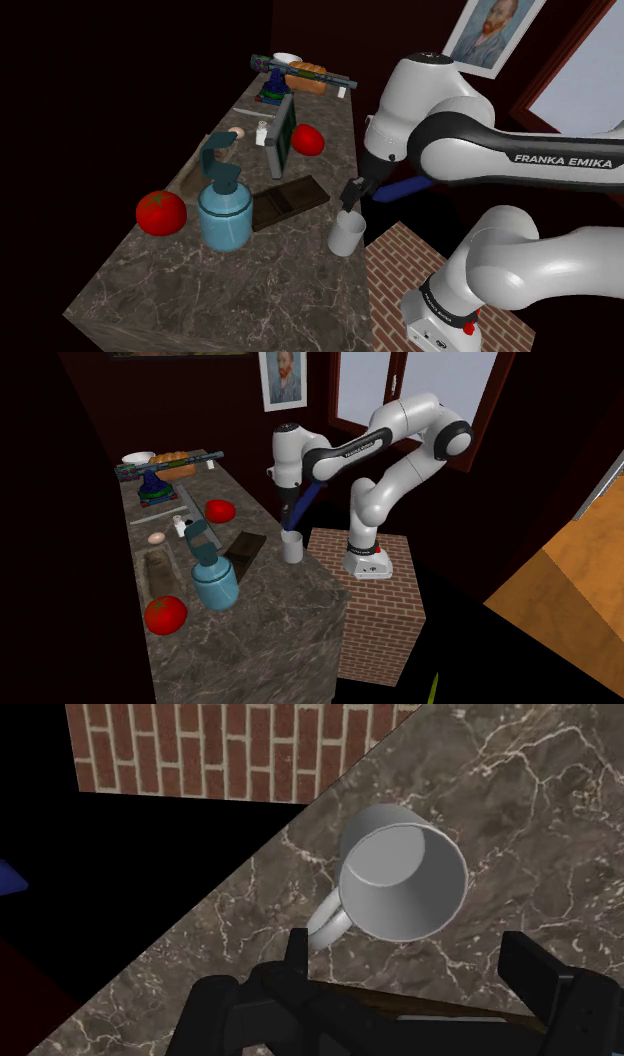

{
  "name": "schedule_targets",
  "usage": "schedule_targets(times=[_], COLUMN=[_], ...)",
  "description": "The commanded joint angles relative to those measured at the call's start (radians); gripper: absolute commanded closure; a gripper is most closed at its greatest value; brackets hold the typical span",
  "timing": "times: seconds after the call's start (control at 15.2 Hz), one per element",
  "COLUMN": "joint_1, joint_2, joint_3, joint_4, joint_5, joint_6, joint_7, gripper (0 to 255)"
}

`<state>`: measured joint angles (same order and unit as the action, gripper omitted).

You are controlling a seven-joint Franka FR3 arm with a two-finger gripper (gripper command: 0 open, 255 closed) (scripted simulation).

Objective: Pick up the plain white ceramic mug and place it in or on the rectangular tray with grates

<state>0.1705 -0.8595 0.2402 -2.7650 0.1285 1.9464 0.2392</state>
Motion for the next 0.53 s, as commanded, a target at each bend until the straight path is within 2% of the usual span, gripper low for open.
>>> schedule_targets(times=[0.0,0.2,0.46], joint_1=[0.028,0.072,0.079], joint_2=[0.019,0.068,0.105], joint_3=[0.031,0.082,0.099], joint_4=[-0.038,-0.085,-0.118], joint_5=[0.034,0.085,0.1], joint_6=[0.063,0.164,0.234], joint_7=[0.02,0.051,0.056], gripper=[0,0,0])
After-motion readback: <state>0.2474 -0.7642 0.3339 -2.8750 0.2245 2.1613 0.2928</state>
